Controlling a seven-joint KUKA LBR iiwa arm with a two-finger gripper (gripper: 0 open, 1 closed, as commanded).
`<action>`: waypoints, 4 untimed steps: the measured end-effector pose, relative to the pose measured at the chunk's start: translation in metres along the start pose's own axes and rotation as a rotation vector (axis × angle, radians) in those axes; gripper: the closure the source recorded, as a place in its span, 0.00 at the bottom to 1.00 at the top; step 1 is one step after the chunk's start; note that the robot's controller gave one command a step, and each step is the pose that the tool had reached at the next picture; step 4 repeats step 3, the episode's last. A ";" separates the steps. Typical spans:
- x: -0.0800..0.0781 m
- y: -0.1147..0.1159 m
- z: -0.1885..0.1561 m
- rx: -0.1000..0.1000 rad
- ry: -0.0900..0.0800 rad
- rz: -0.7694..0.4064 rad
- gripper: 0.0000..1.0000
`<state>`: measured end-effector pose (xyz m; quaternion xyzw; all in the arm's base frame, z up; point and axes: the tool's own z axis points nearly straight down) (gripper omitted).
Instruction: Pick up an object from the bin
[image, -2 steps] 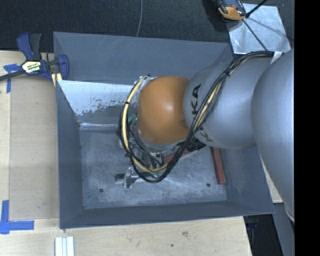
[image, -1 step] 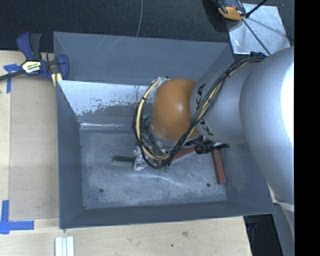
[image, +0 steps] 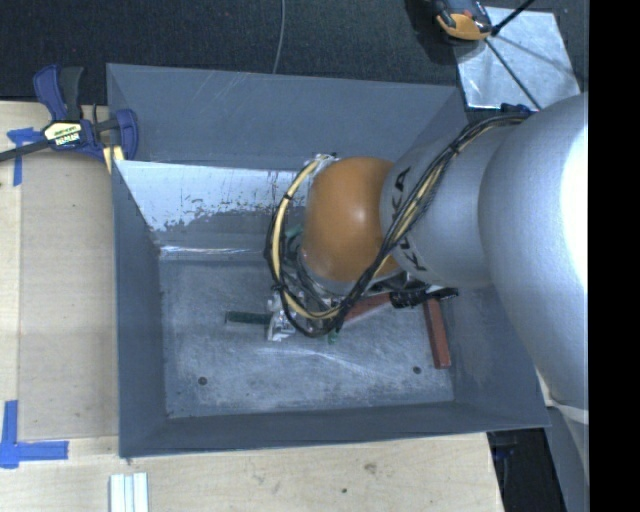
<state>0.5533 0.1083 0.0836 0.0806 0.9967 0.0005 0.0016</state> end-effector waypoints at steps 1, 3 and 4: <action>0.005 -0.001 -0.112 0.000 0.001 -0.023 1.00; 0.006 -0.002 -0.135 0.002 0.005 -0.123 1.00; 0.006 -0.002 -0.135 0.002 0.005 -0.123 1.00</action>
Offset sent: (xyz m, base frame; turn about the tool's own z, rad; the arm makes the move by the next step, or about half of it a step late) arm 0.0000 0.0000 0.0000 0.0000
